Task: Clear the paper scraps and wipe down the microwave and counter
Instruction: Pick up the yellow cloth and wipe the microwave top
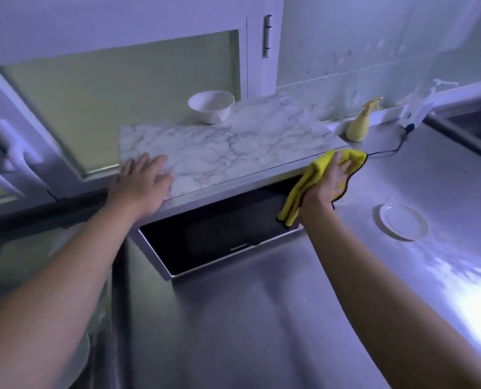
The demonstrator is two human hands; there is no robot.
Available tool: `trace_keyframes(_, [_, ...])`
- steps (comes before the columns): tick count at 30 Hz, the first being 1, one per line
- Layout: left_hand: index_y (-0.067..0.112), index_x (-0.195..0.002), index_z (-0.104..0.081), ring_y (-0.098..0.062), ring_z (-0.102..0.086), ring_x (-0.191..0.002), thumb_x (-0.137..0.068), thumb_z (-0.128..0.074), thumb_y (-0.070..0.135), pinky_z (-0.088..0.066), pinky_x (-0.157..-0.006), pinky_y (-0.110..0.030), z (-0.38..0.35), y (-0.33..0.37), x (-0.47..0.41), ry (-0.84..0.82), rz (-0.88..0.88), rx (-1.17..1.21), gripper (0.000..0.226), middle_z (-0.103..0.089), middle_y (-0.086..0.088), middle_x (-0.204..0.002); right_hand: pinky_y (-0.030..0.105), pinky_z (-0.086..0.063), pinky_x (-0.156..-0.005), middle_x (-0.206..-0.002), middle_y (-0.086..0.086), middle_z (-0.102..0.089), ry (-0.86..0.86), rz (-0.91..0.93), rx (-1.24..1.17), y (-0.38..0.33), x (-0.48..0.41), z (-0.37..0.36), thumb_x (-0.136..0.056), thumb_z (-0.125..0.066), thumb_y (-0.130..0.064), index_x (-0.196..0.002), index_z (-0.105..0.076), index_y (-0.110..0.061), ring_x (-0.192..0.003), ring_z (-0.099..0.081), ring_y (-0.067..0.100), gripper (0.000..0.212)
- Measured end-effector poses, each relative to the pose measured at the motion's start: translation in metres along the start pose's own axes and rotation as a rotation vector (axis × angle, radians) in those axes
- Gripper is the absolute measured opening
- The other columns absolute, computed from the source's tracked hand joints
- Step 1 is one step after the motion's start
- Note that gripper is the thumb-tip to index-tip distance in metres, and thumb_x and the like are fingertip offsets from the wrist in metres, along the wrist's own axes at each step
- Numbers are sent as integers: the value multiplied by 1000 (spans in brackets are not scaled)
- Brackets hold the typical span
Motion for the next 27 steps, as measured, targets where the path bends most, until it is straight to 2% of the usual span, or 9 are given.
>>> trace_keyframes(2, [43, -150, -22, -27, -6, -152, -85, -15, 64, -9, -122, -47, -8, -6, -7, -14, -30, 5, 69, -9, 4, -166, 56, -4, -119, -168, -5, 5, 122, 53, 35, -1, 34, -30, -97, -45, -61, -159, -1, -35, -155, 3, 22, 80])
trace_keyframes(5, [44, -150, -18, -27, -5, -152, -91, -17, 62, -9, -121, -50, -12, -4, -12, -3, -46, -18, 62, -8, 4, -166, 58, -5, -120, -168, -5, 5, 236, 124, 45, 19, 71, -50, -97, -51, -55, -159, 1, -32, -155, 3, 20, 84])
trace_keyframes(7, [44, -149, -18, -29, -6, -151, -96, -22, 57, -10, -121, -52, -12, -3, -11, 28, -41, -33, 54, -8, 3, -166, 57, -4, -121, -168, -5, 5, 209, 168, 42, 39, 94, -65, -99, -50, -53, -160, 1, -28, -155, 3, 19, 83])
trace_keyframes(10, [44, -150, -22, -28, -6, -151, -98, -26, 51, -8, -121, -51, -10, -1, -12, 24, -44, 27, 53, -9, 1, -166, 51, 0, -120, -168, -5, 7, 157, 277, 55, 58, 148, -96, -88, -42, -61, -159, 2, -26, -154, 4, 16, 90])
trace_keyframes(14, [34, -143, -47, -23, -14, -150, -80, -31, 33, -11, -122, -42, 4, -8, -10, 60, -65, 367, 65, -25, -2, -162, 44, 8, -120, -167, -7, 14, 57, 340, 42, 91, 205, -130, -78, -28, -71, -151, 11, -34, -152, 12, 8, 91])
trace_keyframes(16, [31, -139, -54, -22, -17, -149, -81, -37, 23, -12, -122, -40, 6, -12, -9, 90, -71, 480, 60, -31, -4, -159, 38, 13, -119, -166, -9, 17, 24, 356, 68, 105, 228, -144, -82, -26, -70, -149, 13, -36, -151, 18, 4, 85])
trace_keyframes(20, [33, -139, -52, -21, -12, -150, -90, -40, 12, -9, -122, -41, 5, -11, -8, 67, -62, 463, 55, -27, -3, -161, 26, 18, -118, -162, -20, 22, 6, 467, 76, 119, 254, -161, -91, -16, -77, -152, 14, -42, -151, 20, 6, 76])
trace_keyframes(24, [39, -143, -44, -19, -4, -151, -94, -34, 12, -4, -122, -43, 5, -6, -5, 36, -51, 391, 57, -19, 3, -163, 51, 11, -120, -165, -6, 22, -31, 723, 265, 145, 263, -164, -98, -26, -55, -156, 17, -27, -154, 16, 26, 78])
trace_keyframes(27, [41, -142, -43, -18, -2, -152, -95, -31, 13, -3, -123, -43, 6, -5, -2, 40, -46, 387, 57, -17, 4, -164, 59, 8, -118, -165, 2, 24, -101, 1022, 445, 168, 268, -165, -100, -21, -55, -157, 17, -19, -152, 18, 32, 77])
Point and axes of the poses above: each hand's wrist, its own x-axis away from the middle knuckle, its own z-axis out of the back of the hand, y = z × x, the point moved 8 cm from there along -x, towards the middle knuckle
